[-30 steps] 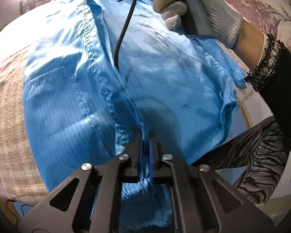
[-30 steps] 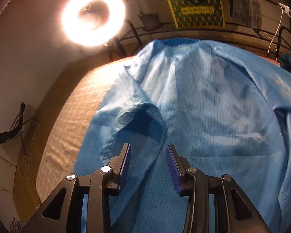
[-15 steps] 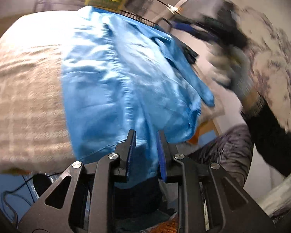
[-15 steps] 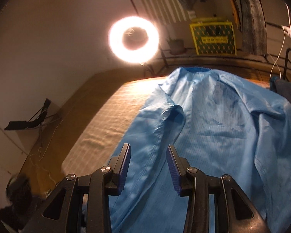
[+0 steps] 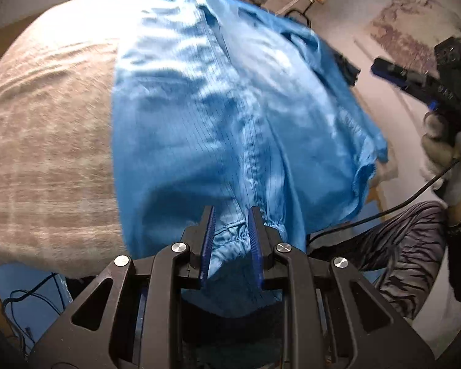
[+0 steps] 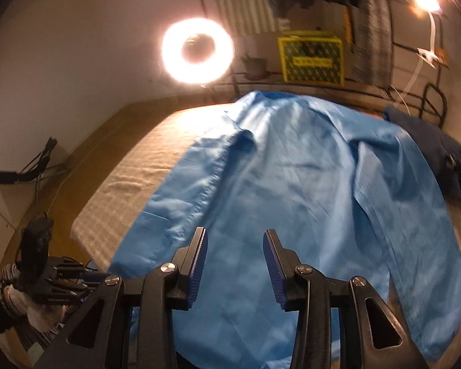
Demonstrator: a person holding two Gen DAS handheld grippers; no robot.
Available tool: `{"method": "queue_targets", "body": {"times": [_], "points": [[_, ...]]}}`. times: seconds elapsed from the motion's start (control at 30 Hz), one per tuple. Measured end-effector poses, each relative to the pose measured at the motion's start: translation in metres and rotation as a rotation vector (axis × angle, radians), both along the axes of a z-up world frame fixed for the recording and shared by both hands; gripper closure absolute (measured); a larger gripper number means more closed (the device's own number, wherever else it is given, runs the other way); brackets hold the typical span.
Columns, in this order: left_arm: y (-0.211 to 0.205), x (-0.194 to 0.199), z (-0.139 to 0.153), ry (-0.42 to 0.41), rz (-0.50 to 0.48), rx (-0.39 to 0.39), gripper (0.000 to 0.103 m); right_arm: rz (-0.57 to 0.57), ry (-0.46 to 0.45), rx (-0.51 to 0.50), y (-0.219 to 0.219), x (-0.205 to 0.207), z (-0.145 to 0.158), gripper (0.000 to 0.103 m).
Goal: Fold large clothes
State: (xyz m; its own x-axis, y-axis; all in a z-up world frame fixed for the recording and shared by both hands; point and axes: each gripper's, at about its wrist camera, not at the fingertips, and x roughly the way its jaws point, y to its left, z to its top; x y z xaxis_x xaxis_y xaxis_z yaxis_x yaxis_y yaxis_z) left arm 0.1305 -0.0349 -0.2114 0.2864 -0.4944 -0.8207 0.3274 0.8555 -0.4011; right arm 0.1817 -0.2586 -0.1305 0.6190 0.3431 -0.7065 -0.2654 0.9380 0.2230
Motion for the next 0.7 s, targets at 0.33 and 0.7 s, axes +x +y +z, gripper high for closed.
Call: {"method": "queue_targets", "body": {"times": [0.33, 0.7], "points": [[-0.022, -0.002, -0.003, -0.024, -0.042, 0.093, 0.083, -0.225, -0.004, -0.002, -0.094, -0.022, -0.009, 0.050], [-0.076, 0.008, 0.045, -0.136, -0.097, 0.019, 0.083, -0.471, 0.058, 0.030, -0.202, -0.056, -0.035, 0.045]]}}
